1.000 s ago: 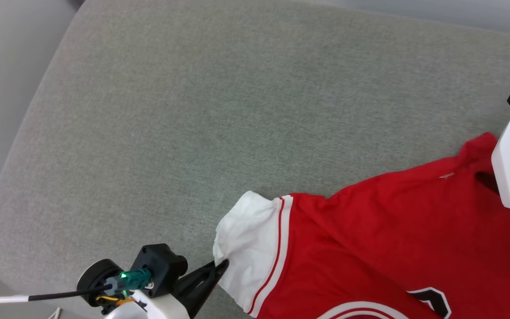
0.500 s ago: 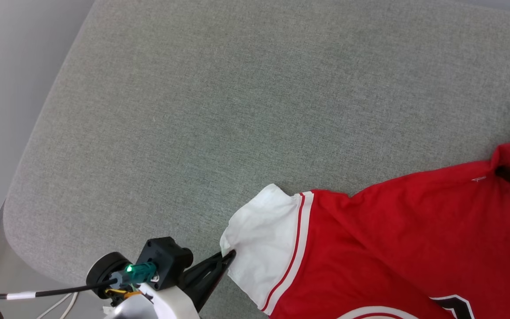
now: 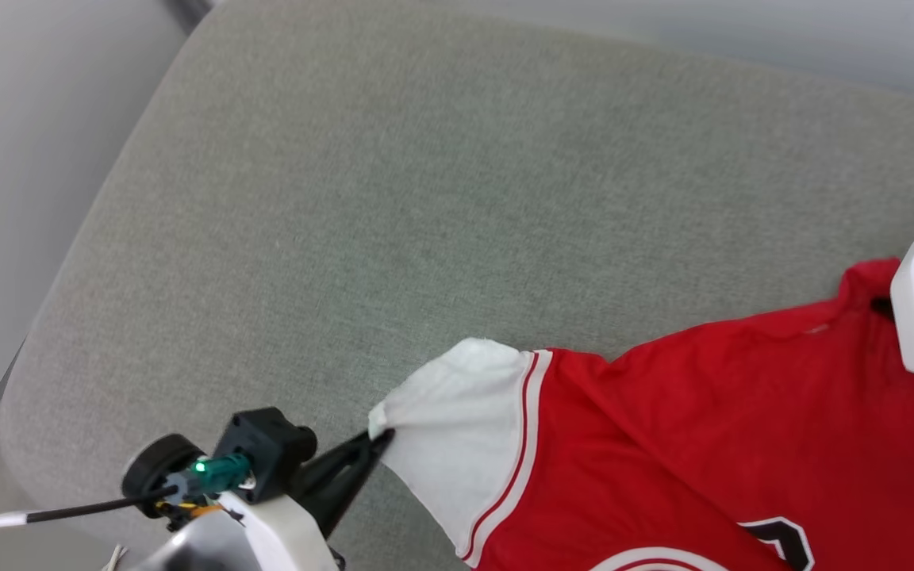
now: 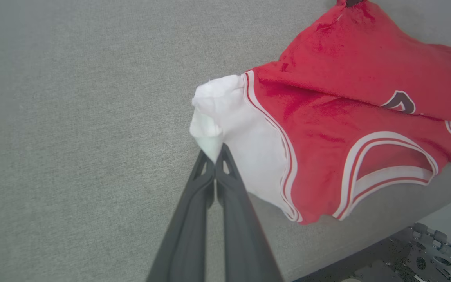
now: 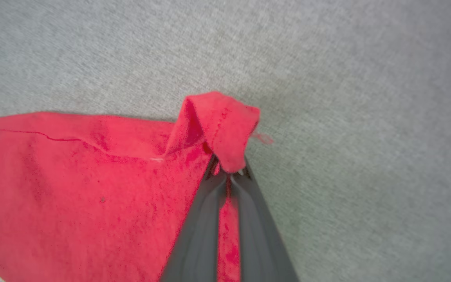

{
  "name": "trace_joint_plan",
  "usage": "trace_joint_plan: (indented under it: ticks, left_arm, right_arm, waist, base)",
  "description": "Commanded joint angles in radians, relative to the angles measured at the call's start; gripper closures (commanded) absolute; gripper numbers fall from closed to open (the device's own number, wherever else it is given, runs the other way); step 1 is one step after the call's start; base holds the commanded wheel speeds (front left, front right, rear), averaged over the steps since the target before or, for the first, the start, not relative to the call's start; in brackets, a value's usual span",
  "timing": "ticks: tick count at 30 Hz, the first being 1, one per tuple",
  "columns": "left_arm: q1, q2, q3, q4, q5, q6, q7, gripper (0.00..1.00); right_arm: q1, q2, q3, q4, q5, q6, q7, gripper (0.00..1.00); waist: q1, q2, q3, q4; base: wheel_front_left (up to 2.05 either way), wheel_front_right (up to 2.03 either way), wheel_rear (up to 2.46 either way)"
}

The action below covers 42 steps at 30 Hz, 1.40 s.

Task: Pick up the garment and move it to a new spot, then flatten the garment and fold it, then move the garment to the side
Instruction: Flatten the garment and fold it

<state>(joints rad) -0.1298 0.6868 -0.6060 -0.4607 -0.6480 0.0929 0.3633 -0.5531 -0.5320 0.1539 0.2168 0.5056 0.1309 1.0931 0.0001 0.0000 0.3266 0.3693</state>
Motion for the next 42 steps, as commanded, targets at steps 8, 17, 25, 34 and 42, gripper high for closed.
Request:
trace_joint_plan:
  ticks: [8, 17, 25, 34, 42]
  left_arm:
    - [-0.027, 0.068, 0.125, -0.044, -0.015, 0.051, -0.029, 1.0]
    - [-0.129, 0.138, 0.277, -0.123, -0.038, 0.064, -0.048, 1.0]
    - [-0.288, 0.187, 0.403, -0.152, -0.045, 0.054, -0.061, 1.0]
    - [-0.495, 0.205, 0.494, -0.153, -0.039, 0.045, -0.093, 1.0]
    - [-0.715, 0.177, 0.509, -0.08, -0.036, 0.024, -0.134, 1.0]
  right_arm:
    - [-0.047, 0.011, -0.028, -0.031, 0.097, 0.0, -0.131, 1.0]
    - [-0.079, 0.014, -0.058, -0.191, 0.189, 0.0, -0.202, 1.0]
    - [-0.129, 0.037, -0.113, -0.316, 0.211, 0.0, -0.267, 1.0]
    - [-0.18, 0.052, -0.172, -0.439, 0.185, 0.0, -0.269, 1.0]
    - [-0.274, 0.057, -0.197, -0.525, 0.147, 0.0, -0.272, 1.0]
  waist:
    - [-0.0001, 0.0, -0.177, -0.109]
    - [-0.0001, 0.0, -0.276, -0.23]
    - [-0.0001, 0.0, -0.301, -0.323]
    - [-0.0001, 0.0, -0.281, -0.393]
    - [-0.0001, 0.0, -0.182, -0.429]
  base:
    - [0.0, 0.0, 0.0]
    - [0.0, 0.0, 0.0]
    - [0.0, 0.0, 0.0]
    - [0.0, 0.0, 0.0]
    - [0.0, 0.0, 0.0]
